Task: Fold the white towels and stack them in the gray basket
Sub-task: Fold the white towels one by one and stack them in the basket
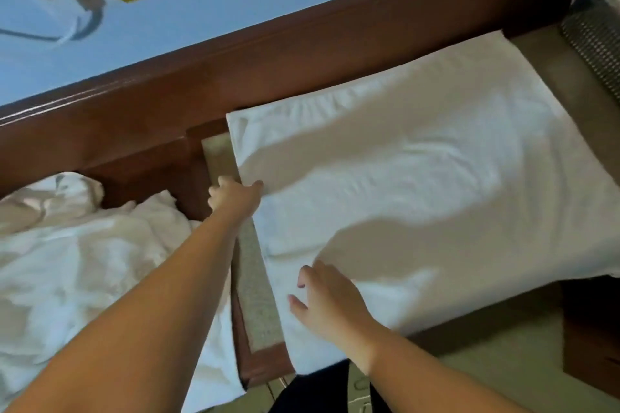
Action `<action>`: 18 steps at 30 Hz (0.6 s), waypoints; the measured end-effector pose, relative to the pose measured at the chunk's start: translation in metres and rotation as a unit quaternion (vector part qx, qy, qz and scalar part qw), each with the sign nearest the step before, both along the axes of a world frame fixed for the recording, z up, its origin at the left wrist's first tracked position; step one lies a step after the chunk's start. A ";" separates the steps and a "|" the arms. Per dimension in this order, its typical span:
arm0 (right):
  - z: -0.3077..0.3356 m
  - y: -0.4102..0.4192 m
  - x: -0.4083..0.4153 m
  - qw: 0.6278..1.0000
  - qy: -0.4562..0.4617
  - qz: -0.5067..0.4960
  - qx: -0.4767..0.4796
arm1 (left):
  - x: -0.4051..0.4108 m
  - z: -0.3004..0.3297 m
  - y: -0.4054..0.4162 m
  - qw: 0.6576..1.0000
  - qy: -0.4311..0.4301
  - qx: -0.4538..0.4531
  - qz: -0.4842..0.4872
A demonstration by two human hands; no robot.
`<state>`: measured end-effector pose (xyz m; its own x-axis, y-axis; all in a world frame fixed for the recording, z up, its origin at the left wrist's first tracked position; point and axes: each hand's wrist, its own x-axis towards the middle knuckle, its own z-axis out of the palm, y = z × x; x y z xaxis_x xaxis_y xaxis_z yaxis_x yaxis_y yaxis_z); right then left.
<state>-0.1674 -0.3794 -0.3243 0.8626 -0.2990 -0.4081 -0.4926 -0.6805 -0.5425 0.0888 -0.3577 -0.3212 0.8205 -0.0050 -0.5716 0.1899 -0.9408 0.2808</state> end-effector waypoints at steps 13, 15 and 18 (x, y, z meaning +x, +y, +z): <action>-0.002 0.058 0.023 0.991 0.106 -0.071 -0.050 | 0.037 -0.003 -0.038 0.975 0.122 -0.165 0.087; 0.002 0.058 0.020 0.988 0.119 -0.094 -0.026 | 0.039 -0.001 -0.040 0.968 0.134 -0.181 0.107; 0.008 0.059 0.009 0.983 0.140 -0.105 -0.058 | 0.042 0.002 -0.046 0.966 0.123 -0.197 0.111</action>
